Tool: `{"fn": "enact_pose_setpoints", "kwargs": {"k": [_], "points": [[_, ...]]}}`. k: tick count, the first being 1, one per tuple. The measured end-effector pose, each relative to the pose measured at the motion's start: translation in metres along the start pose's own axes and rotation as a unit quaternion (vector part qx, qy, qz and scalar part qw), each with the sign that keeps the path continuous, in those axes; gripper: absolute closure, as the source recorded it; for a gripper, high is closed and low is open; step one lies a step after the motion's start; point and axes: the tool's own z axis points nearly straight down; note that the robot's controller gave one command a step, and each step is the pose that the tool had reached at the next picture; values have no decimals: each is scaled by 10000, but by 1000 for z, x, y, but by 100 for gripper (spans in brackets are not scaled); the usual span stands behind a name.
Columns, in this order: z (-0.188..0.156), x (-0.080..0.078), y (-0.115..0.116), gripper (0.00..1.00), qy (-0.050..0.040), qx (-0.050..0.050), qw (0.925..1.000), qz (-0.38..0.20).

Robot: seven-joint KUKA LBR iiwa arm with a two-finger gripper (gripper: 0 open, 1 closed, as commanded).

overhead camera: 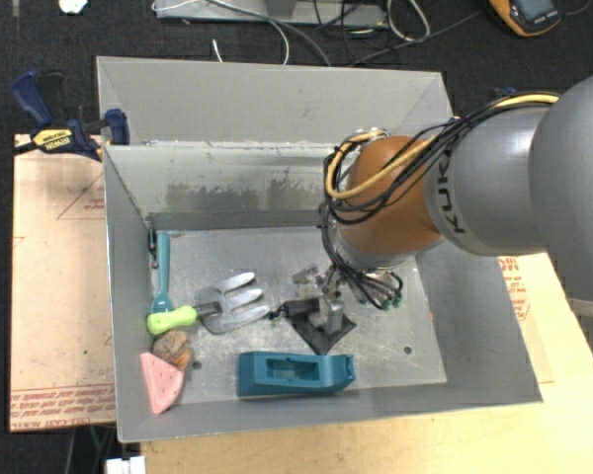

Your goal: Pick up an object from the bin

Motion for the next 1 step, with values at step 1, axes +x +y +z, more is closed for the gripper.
{"fn": "enact_pose_setpoints", "kwargs": {"k": [1], "points": [[-65,-1,6,100,21,-10,9996,-277]]}}
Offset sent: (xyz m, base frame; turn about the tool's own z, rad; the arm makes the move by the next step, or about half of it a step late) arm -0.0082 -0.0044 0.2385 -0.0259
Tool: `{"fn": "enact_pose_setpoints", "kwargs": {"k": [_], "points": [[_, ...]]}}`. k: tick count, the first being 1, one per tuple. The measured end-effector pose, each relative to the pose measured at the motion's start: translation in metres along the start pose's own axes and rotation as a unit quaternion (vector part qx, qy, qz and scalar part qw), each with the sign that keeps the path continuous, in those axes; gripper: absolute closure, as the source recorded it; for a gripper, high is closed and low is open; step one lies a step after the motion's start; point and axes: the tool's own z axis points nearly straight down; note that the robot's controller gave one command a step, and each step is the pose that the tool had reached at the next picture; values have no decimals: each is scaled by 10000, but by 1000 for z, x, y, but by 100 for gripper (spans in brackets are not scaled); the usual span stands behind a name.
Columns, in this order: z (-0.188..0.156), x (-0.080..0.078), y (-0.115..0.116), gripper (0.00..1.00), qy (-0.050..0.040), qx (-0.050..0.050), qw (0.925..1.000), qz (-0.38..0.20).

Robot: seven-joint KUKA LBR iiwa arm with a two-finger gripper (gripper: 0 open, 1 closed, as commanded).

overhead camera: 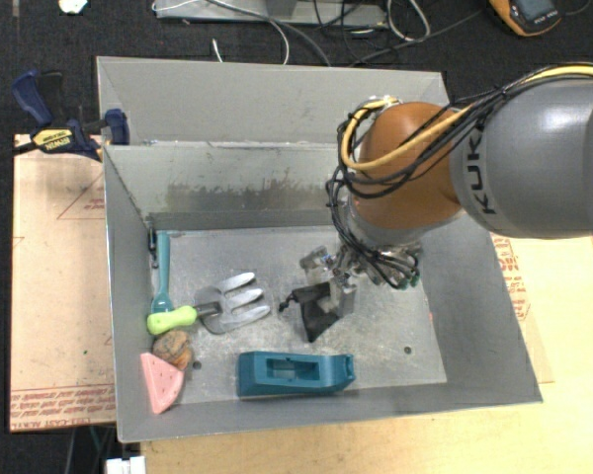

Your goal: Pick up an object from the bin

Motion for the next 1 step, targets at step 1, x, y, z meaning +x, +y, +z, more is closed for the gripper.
{"fn": "enact_pose_setpoints", "kwargs": {"k": [1], "points": [[-77,3,-2,100,10,-5,10000,24]]}}
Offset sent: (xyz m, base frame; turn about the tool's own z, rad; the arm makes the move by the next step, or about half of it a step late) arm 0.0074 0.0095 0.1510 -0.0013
